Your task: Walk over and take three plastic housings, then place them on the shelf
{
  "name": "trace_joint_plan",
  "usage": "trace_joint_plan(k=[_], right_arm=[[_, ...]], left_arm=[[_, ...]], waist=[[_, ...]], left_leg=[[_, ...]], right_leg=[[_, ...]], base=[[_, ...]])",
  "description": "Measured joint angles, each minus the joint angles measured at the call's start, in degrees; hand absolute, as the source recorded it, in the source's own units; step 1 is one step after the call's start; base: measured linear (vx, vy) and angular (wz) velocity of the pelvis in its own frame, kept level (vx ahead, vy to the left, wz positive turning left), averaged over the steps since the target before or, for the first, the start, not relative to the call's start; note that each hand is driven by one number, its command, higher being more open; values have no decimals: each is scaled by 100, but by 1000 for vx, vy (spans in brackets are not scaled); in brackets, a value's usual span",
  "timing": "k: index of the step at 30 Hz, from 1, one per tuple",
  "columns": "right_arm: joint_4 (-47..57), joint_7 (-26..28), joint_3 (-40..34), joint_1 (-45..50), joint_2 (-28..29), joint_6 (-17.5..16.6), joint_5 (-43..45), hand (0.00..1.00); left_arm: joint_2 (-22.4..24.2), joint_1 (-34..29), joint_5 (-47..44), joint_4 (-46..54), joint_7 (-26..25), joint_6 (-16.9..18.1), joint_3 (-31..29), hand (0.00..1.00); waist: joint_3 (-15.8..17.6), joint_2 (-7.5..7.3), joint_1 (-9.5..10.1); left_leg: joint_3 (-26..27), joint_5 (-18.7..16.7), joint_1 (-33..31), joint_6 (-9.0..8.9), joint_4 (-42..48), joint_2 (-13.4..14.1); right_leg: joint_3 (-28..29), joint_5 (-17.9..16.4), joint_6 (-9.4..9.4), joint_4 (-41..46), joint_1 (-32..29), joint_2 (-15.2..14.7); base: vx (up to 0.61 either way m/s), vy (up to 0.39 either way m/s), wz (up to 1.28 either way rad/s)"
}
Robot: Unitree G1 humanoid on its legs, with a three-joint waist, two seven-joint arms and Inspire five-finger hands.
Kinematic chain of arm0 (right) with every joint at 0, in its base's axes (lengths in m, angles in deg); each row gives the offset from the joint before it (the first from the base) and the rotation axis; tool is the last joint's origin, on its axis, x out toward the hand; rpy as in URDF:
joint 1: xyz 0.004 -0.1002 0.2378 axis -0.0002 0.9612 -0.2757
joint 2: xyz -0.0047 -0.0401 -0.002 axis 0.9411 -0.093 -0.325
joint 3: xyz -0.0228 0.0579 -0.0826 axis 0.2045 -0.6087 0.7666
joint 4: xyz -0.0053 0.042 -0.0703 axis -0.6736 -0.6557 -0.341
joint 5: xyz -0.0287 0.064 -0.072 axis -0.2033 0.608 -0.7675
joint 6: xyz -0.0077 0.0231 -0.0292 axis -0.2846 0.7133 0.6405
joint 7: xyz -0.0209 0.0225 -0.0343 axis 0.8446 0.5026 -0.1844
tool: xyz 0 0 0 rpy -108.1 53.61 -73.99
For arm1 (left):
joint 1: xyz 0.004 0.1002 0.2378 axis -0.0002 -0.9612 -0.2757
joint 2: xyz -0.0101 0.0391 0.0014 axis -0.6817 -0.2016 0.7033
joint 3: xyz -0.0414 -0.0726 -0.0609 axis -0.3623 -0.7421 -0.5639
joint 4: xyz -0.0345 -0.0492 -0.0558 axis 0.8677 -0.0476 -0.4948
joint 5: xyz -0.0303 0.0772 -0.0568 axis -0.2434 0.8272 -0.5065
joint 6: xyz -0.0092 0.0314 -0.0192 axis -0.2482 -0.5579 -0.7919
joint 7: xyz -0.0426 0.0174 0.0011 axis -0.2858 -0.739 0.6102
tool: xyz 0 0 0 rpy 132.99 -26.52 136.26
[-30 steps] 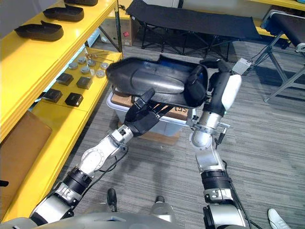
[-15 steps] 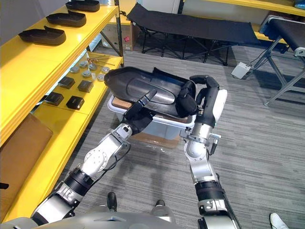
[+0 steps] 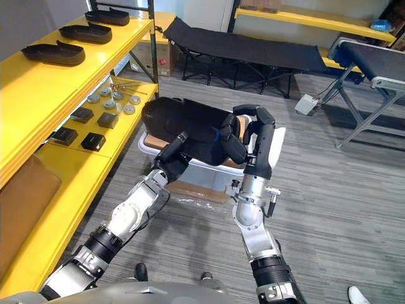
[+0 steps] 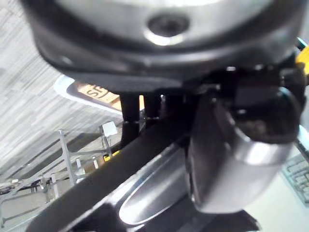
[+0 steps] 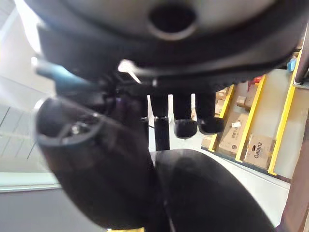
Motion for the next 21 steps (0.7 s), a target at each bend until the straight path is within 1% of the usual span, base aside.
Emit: trace_joint_plan(k=[4, 9, 10, 13, 16, 18, 19, 20, 21], right_arm=[[-3, -143, 52, 4, -3, -33, -1, 0], [-9, -274, 103, 44, -21, -81, -1, 0], [-9, -312, 103, 76, -29, -108, -1, 100], [-8, -334, 119, 119, -28, -226, -4, 100], [-29, -331, 277, 197, -39, -302, 0, 100], [-115, -320, 562, 319, -39, -262, -2, 100], [-150, -313, 628, 366, -32, -226, -3, 100], [-215, -267, 746, 461, -5, -112, 1, 100], [-238, -215, 829, 517, 22, -19, 7, 100]], left_arm=[[0, -2, -85, 0, 69, -66, 9, 0], [-1, -2, -137, -1, 91, -5, 82, 0], [-3, -2, -185, -4, 91, 31, 135, 0], [-10, -2, -309, -23, 91, 93, 200, 0], [-9, -2, -249, -51, 90, 330, 218, 0], [11, 0, 289, -46, 82, 672, 123, 0], [41, 0, 469, -42, 61, 756, 103, 0], [71, -3, 880, 23, -54, 886, -25, 0], [105, -5, 1178, 135, -205, 904, -151, 0]], waist=[[-1, -1, -42], [-2, -2, -107], [-2, -2, -105], [-2, -2, -105], [-10, -15, -108], [-21, -29, -107], [-27, -37, -99], [-36, -49, -89], [-37, -50, -90]], left_leg=[[9, 0, 3, 0, 0, -8], [17, -1, 3, -1, 0, -6], [17, -1, 3, -1, 0, -5], [17, -1, 3, -1, 0, -5], [19, -1, 3, -1, 0, -4], [18, 0, 4, -1, 0, -2], [17, -1, 4, -1, 0, -2], [22, 0, 4, -1, 2, -4], [34, 0, 4, -1, 3, -9]], right_leg=[[-1, 8, 10, 0, -1, -10], [0, 8, 9, 0, -6, -10], [-2, 8, 9, 0, -6, -10], [-3, 7, 9, 0, -7, -10], [-2, 7, 9, 0, -9, -9], [-1, 7, 9, 1, -8, -8], [-3, 6, 8, 2, -8, -8], [-10, 3, 3, 10, -10, 7], [-11, -1, -1, 22, -15, 19]], base=[[0, 0, 0], [0, 0, 0], [0, 0, 0], [0, 0, 0], [0, 0, 0], [0, 0, 0], [0, 0, 0], [0, 0, 0], [0, 0, 0]])
